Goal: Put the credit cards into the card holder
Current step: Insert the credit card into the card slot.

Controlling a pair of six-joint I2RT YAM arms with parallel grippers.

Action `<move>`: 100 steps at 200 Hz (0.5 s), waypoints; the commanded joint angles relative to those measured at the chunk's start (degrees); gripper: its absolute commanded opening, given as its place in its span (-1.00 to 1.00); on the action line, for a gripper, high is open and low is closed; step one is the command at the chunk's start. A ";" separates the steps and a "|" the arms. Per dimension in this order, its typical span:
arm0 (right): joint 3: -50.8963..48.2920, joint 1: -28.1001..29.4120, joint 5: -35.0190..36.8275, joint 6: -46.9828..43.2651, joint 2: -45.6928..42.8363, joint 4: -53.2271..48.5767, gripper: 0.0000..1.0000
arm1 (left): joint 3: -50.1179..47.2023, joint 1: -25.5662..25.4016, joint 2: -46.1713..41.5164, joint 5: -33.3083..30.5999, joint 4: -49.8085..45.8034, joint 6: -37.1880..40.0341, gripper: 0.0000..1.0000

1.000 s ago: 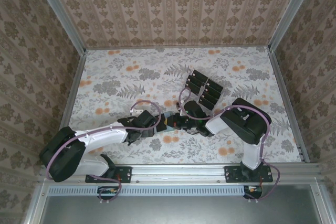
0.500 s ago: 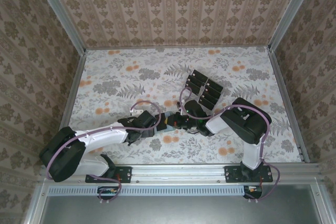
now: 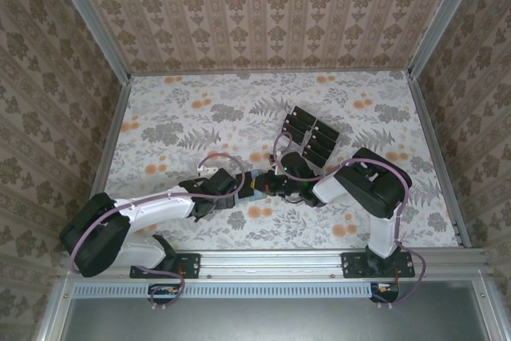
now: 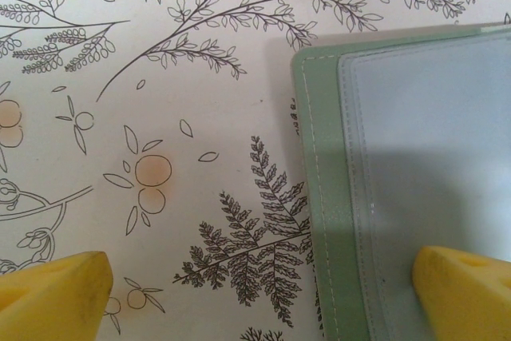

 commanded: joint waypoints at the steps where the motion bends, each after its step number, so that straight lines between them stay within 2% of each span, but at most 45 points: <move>1: 0.85 0.18 -1.27 0.00 1.24 0.32 -1.00 | -1.65 -0.59 0.45 -0.38 -2.88 -0.35 0.99; 100: -0.24 1.02 -1.29 -0.75 0.42 -0.95 -1.00 | -1.71 -0.81 0.43 -0.53 -2.97 -0.47 1.00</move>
